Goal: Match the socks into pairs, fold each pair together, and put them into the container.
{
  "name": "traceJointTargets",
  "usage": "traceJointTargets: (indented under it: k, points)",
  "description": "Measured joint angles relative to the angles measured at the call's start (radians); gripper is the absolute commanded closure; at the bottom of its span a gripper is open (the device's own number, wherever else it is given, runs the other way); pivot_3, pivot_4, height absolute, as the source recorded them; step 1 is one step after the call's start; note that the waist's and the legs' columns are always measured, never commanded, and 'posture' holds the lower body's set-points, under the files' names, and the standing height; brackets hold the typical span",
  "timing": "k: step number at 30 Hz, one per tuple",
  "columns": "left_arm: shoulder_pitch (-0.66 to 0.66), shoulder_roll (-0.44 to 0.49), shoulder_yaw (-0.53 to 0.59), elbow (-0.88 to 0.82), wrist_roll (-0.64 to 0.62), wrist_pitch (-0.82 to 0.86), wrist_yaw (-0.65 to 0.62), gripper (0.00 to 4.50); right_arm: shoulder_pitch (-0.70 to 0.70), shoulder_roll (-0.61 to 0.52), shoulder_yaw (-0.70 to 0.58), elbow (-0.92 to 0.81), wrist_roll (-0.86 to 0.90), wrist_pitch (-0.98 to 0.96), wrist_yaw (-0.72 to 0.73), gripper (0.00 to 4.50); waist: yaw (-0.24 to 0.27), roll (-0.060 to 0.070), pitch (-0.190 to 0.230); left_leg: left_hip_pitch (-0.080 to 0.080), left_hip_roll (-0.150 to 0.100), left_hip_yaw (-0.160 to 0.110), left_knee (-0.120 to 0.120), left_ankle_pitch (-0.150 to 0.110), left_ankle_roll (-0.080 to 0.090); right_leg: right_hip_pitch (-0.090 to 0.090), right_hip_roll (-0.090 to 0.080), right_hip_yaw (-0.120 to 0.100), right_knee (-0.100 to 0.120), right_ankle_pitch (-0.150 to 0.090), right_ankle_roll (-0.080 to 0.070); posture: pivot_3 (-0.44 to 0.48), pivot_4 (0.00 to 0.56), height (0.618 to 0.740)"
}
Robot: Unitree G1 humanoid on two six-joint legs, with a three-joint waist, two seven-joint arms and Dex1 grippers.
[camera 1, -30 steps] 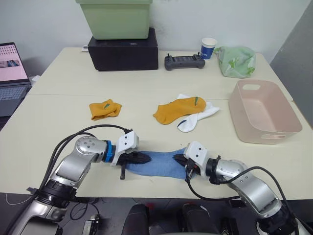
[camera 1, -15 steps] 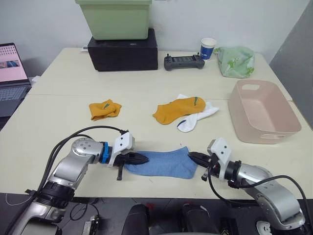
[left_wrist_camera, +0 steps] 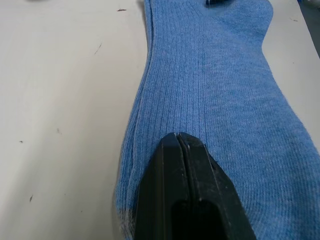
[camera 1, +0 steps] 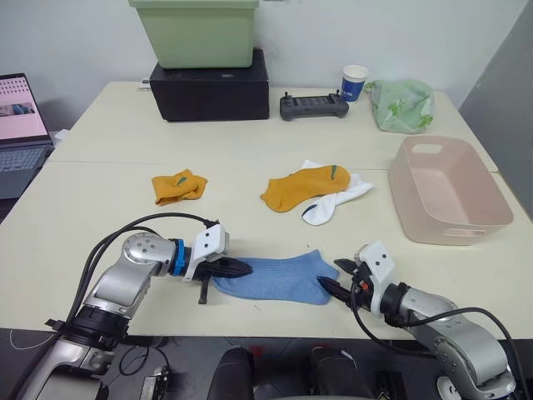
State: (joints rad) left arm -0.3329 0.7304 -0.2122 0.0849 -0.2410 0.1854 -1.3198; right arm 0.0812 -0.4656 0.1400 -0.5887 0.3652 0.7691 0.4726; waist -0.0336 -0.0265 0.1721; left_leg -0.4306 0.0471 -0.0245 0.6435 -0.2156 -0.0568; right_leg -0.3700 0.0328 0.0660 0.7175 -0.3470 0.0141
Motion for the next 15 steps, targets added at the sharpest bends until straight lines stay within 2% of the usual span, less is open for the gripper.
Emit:
traceJointTargets:
  k: [2,10,15]
  points:
    - [0.001,0.0,0.0,0.0,0.0,-0.001,0.0,4.5,-0.003,-0.007,0.018,0.0,-0.03,-0.014,-0.004,1.83,0.0,0.0,0.0,0.0,0.0,0.0,0.0,0.0,0.0,0.0,0.0,0.0,0.0,0.0,0.0,0.0,0.15,0.735]
    - [0.002,-0.009,0.0,-0.003,0.006,-0.007,-0.001,4.5,-0.01,-0.074,0.067,-0.009,-0.076,-0.066,0.026,4.48,0.001,0.0,0.0,0.0,0.0,0.0,0.0,0.0,0.0,0.0,0.0,0.0,0.0,0.0,0.0,0.0,0.15,0.735]
    - [-0.033,-0.069,-0.02,-0.013,0.001,0.037,0.004,4.5,-0.026,-0.081,-0.026,-0.016,-0.024,-0.021,0.036,4.48,0.005,-0.001,0.0,-0.002,0.0,0.0,0.001,0.0,0.0,0.0,0.0,-0.001,0.0,0.0,0.0,0.0,0.15,0.735]
